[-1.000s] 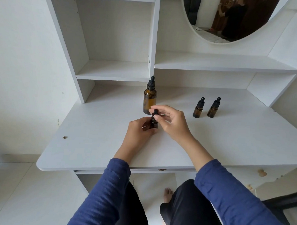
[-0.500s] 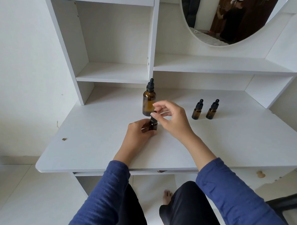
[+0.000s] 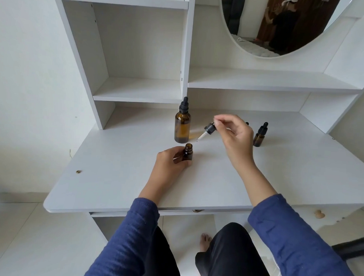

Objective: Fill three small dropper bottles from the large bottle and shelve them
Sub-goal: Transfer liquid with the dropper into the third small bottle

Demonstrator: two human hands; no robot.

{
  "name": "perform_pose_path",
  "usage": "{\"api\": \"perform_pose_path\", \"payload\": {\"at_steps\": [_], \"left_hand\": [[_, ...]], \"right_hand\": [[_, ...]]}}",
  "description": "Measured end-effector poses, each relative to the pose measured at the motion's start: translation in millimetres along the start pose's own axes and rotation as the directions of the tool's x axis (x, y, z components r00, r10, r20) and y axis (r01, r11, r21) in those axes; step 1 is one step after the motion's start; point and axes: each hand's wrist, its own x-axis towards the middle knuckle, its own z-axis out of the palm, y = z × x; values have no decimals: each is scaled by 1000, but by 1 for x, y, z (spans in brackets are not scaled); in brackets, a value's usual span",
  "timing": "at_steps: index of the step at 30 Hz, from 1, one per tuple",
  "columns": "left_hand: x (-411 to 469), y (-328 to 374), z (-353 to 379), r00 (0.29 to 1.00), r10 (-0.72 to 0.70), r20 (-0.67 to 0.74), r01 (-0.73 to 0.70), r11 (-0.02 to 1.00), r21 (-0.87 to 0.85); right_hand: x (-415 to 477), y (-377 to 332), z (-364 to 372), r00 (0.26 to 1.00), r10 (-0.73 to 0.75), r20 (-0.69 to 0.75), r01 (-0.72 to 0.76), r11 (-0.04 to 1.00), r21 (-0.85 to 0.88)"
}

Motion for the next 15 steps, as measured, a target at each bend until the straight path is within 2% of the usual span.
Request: {"api": "perform_pose_path", "payload": {"at_steps": [7, 15], "left_hand": [[1, -3, 0, 1000, 1, -8, -1, 1000, 12], [0, 0, 0, 1000, -8, 3, 8, 1000, -18]], "right_hand": [[-14, 44, -20, 953, 205, -221, -222, 974, -51], [-16, 56, -20, 943, 265, -201, -298, 942, -153]]}}
